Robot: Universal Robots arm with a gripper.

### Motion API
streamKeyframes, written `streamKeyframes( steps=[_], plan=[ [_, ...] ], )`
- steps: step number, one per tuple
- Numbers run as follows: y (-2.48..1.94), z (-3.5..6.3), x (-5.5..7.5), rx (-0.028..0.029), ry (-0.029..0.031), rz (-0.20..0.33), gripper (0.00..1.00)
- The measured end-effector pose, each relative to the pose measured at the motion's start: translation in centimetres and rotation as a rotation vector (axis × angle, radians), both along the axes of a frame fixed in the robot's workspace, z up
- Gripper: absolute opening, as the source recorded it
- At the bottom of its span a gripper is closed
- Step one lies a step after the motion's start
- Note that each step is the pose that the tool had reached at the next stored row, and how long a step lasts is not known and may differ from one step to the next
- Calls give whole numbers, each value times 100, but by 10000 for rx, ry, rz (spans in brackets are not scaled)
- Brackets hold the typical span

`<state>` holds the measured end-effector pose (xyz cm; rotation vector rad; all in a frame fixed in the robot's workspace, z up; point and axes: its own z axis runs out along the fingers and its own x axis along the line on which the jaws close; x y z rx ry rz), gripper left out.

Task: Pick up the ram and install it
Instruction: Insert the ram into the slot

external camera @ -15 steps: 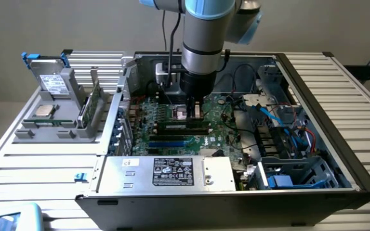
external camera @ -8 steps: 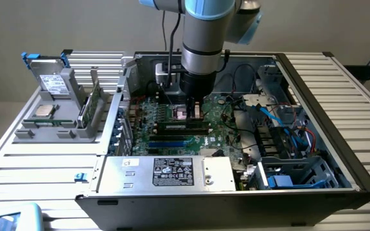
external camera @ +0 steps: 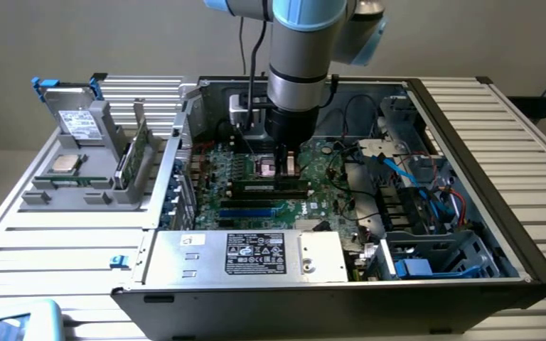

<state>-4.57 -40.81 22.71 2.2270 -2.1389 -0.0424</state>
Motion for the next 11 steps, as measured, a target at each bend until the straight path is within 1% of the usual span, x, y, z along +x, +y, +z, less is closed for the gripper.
streamKeyframes(
  steps=[11],
  plan=[
    [-12, 0, 0, -1, -6, 33, 15]
  ],
)
